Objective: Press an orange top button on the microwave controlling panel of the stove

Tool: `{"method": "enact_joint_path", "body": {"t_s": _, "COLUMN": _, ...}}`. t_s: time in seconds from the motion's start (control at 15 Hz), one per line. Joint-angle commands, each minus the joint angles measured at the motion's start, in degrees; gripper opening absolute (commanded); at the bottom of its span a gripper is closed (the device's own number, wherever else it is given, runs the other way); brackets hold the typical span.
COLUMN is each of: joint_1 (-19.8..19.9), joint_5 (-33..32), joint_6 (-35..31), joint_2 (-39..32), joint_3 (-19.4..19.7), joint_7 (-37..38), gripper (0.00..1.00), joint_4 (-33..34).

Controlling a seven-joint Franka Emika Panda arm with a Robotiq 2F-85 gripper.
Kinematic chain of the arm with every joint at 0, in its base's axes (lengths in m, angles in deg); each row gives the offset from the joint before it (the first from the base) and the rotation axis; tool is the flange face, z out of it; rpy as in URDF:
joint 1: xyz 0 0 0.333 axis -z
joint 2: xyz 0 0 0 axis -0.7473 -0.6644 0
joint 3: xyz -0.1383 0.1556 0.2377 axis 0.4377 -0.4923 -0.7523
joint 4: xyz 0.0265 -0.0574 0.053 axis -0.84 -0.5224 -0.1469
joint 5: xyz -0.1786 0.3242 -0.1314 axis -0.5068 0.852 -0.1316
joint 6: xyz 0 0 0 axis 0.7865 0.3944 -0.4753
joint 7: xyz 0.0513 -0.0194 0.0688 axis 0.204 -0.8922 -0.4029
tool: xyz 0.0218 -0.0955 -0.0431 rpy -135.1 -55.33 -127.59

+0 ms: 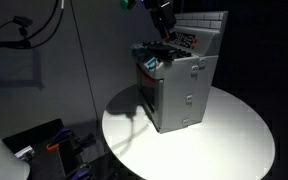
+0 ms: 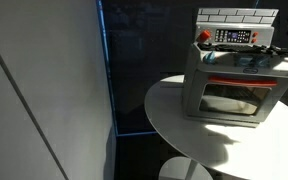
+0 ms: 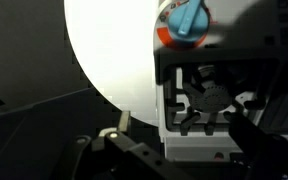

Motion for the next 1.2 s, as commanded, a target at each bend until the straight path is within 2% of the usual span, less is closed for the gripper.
{"method": "enact_joint_path", "body": {"t_s": 0.0, "joint_1": 0.61, "joint_5": -1.96, "joint_6": -1.82, "joint_2": -3.73, "joint_3": -0.22, "joint_7": 4.7, "gripper": 1.0, "joint_4": 3.53}}
{"method": "enact_joint_path", "body": {"t_s": 0.6, "joint_1": -0.5, "joint_5": -2.12, "joint_6": -3.63, "joint_2": -11.24, "joint_3": 2.18, "joint_7": 9.0, "gripper": 1.0, "joint_4": 11.76}}
{"method": "enact_joint_path", "body": {"t_s": 1.13, "joint_1": -2.25, "joint_5": -1.19, "joint_6": -3.08, "joint_2": -16.43, "joint_3": 3.97, "joint_7": 8.65, "gripper": 1.0, "joint_4": 17.65}}
